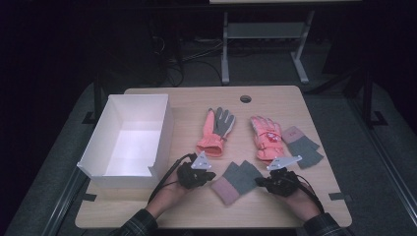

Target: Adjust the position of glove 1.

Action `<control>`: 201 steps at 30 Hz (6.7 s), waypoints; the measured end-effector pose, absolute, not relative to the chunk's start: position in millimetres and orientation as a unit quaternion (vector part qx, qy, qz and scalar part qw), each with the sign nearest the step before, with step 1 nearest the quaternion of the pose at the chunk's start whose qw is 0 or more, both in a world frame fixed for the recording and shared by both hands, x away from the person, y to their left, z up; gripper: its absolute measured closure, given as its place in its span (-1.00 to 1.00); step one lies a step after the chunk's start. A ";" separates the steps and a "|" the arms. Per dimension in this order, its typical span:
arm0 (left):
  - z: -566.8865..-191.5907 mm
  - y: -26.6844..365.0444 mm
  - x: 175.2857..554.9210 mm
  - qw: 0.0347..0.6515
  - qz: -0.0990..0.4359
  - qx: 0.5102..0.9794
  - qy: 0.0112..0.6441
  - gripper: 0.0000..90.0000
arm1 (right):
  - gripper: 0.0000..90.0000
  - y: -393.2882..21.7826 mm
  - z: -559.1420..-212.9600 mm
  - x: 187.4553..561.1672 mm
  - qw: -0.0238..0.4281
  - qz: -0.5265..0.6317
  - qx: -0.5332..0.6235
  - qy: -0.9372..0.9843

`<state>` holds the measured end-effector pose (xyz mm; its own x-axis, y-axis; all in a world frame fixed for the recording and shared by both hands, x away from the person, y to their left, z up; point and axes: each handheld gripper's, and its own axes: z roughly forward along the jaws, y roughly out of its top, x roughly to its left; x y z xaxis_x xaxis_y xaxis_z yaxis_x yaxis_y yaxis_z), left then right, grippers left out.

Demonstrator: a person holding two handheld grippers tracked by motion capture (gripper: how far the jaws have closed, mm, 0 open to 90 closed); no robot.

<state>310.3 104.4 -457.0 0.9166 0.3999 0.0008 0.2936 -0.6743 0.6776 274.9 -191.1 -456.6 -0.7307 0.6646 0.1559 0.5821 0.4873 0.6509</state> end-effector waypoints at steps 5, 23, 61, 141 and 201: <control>-457.8 97.8 310.9 0.355 0.055 0.915 0.182 0.99 | 1.00 -186.8 -460.7 278.7 0.051 0.348 0.362 0.863; -457.5 82.7 290.7 0.370 -0.009 0.915 0.158 0.99 | 1.00 -165.5 -462.6 307.3 0.067 0.356 0.355 0.862; -458.6 123.0 278.4 0.361 0.064 0.914 0.172 -0.50 | 0.61 -205.9 -433.2 329.6 0.113 0.386 0.386 0.830; -477.8 142.1 280.4 0.389 0.072 0.901 0.180 -0.71 | 0.96 -232.5 -406.6 261.6 0.105 0.453 0.335 0.820; -451.4 100.3 312.4 0.388 0.067 0.899 0.191 0.47 | 0.65 -226.0 -456.1 292.0 -0.001 0.398 0.375 0.837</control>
<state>312.4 100.3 -451.4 0.9177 0.3962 -0.0281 0.2923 -0.6256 0.7233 292.0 -226.0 -456.1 -0.7190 0.6274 0.2990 0.6283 0.4027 0.6656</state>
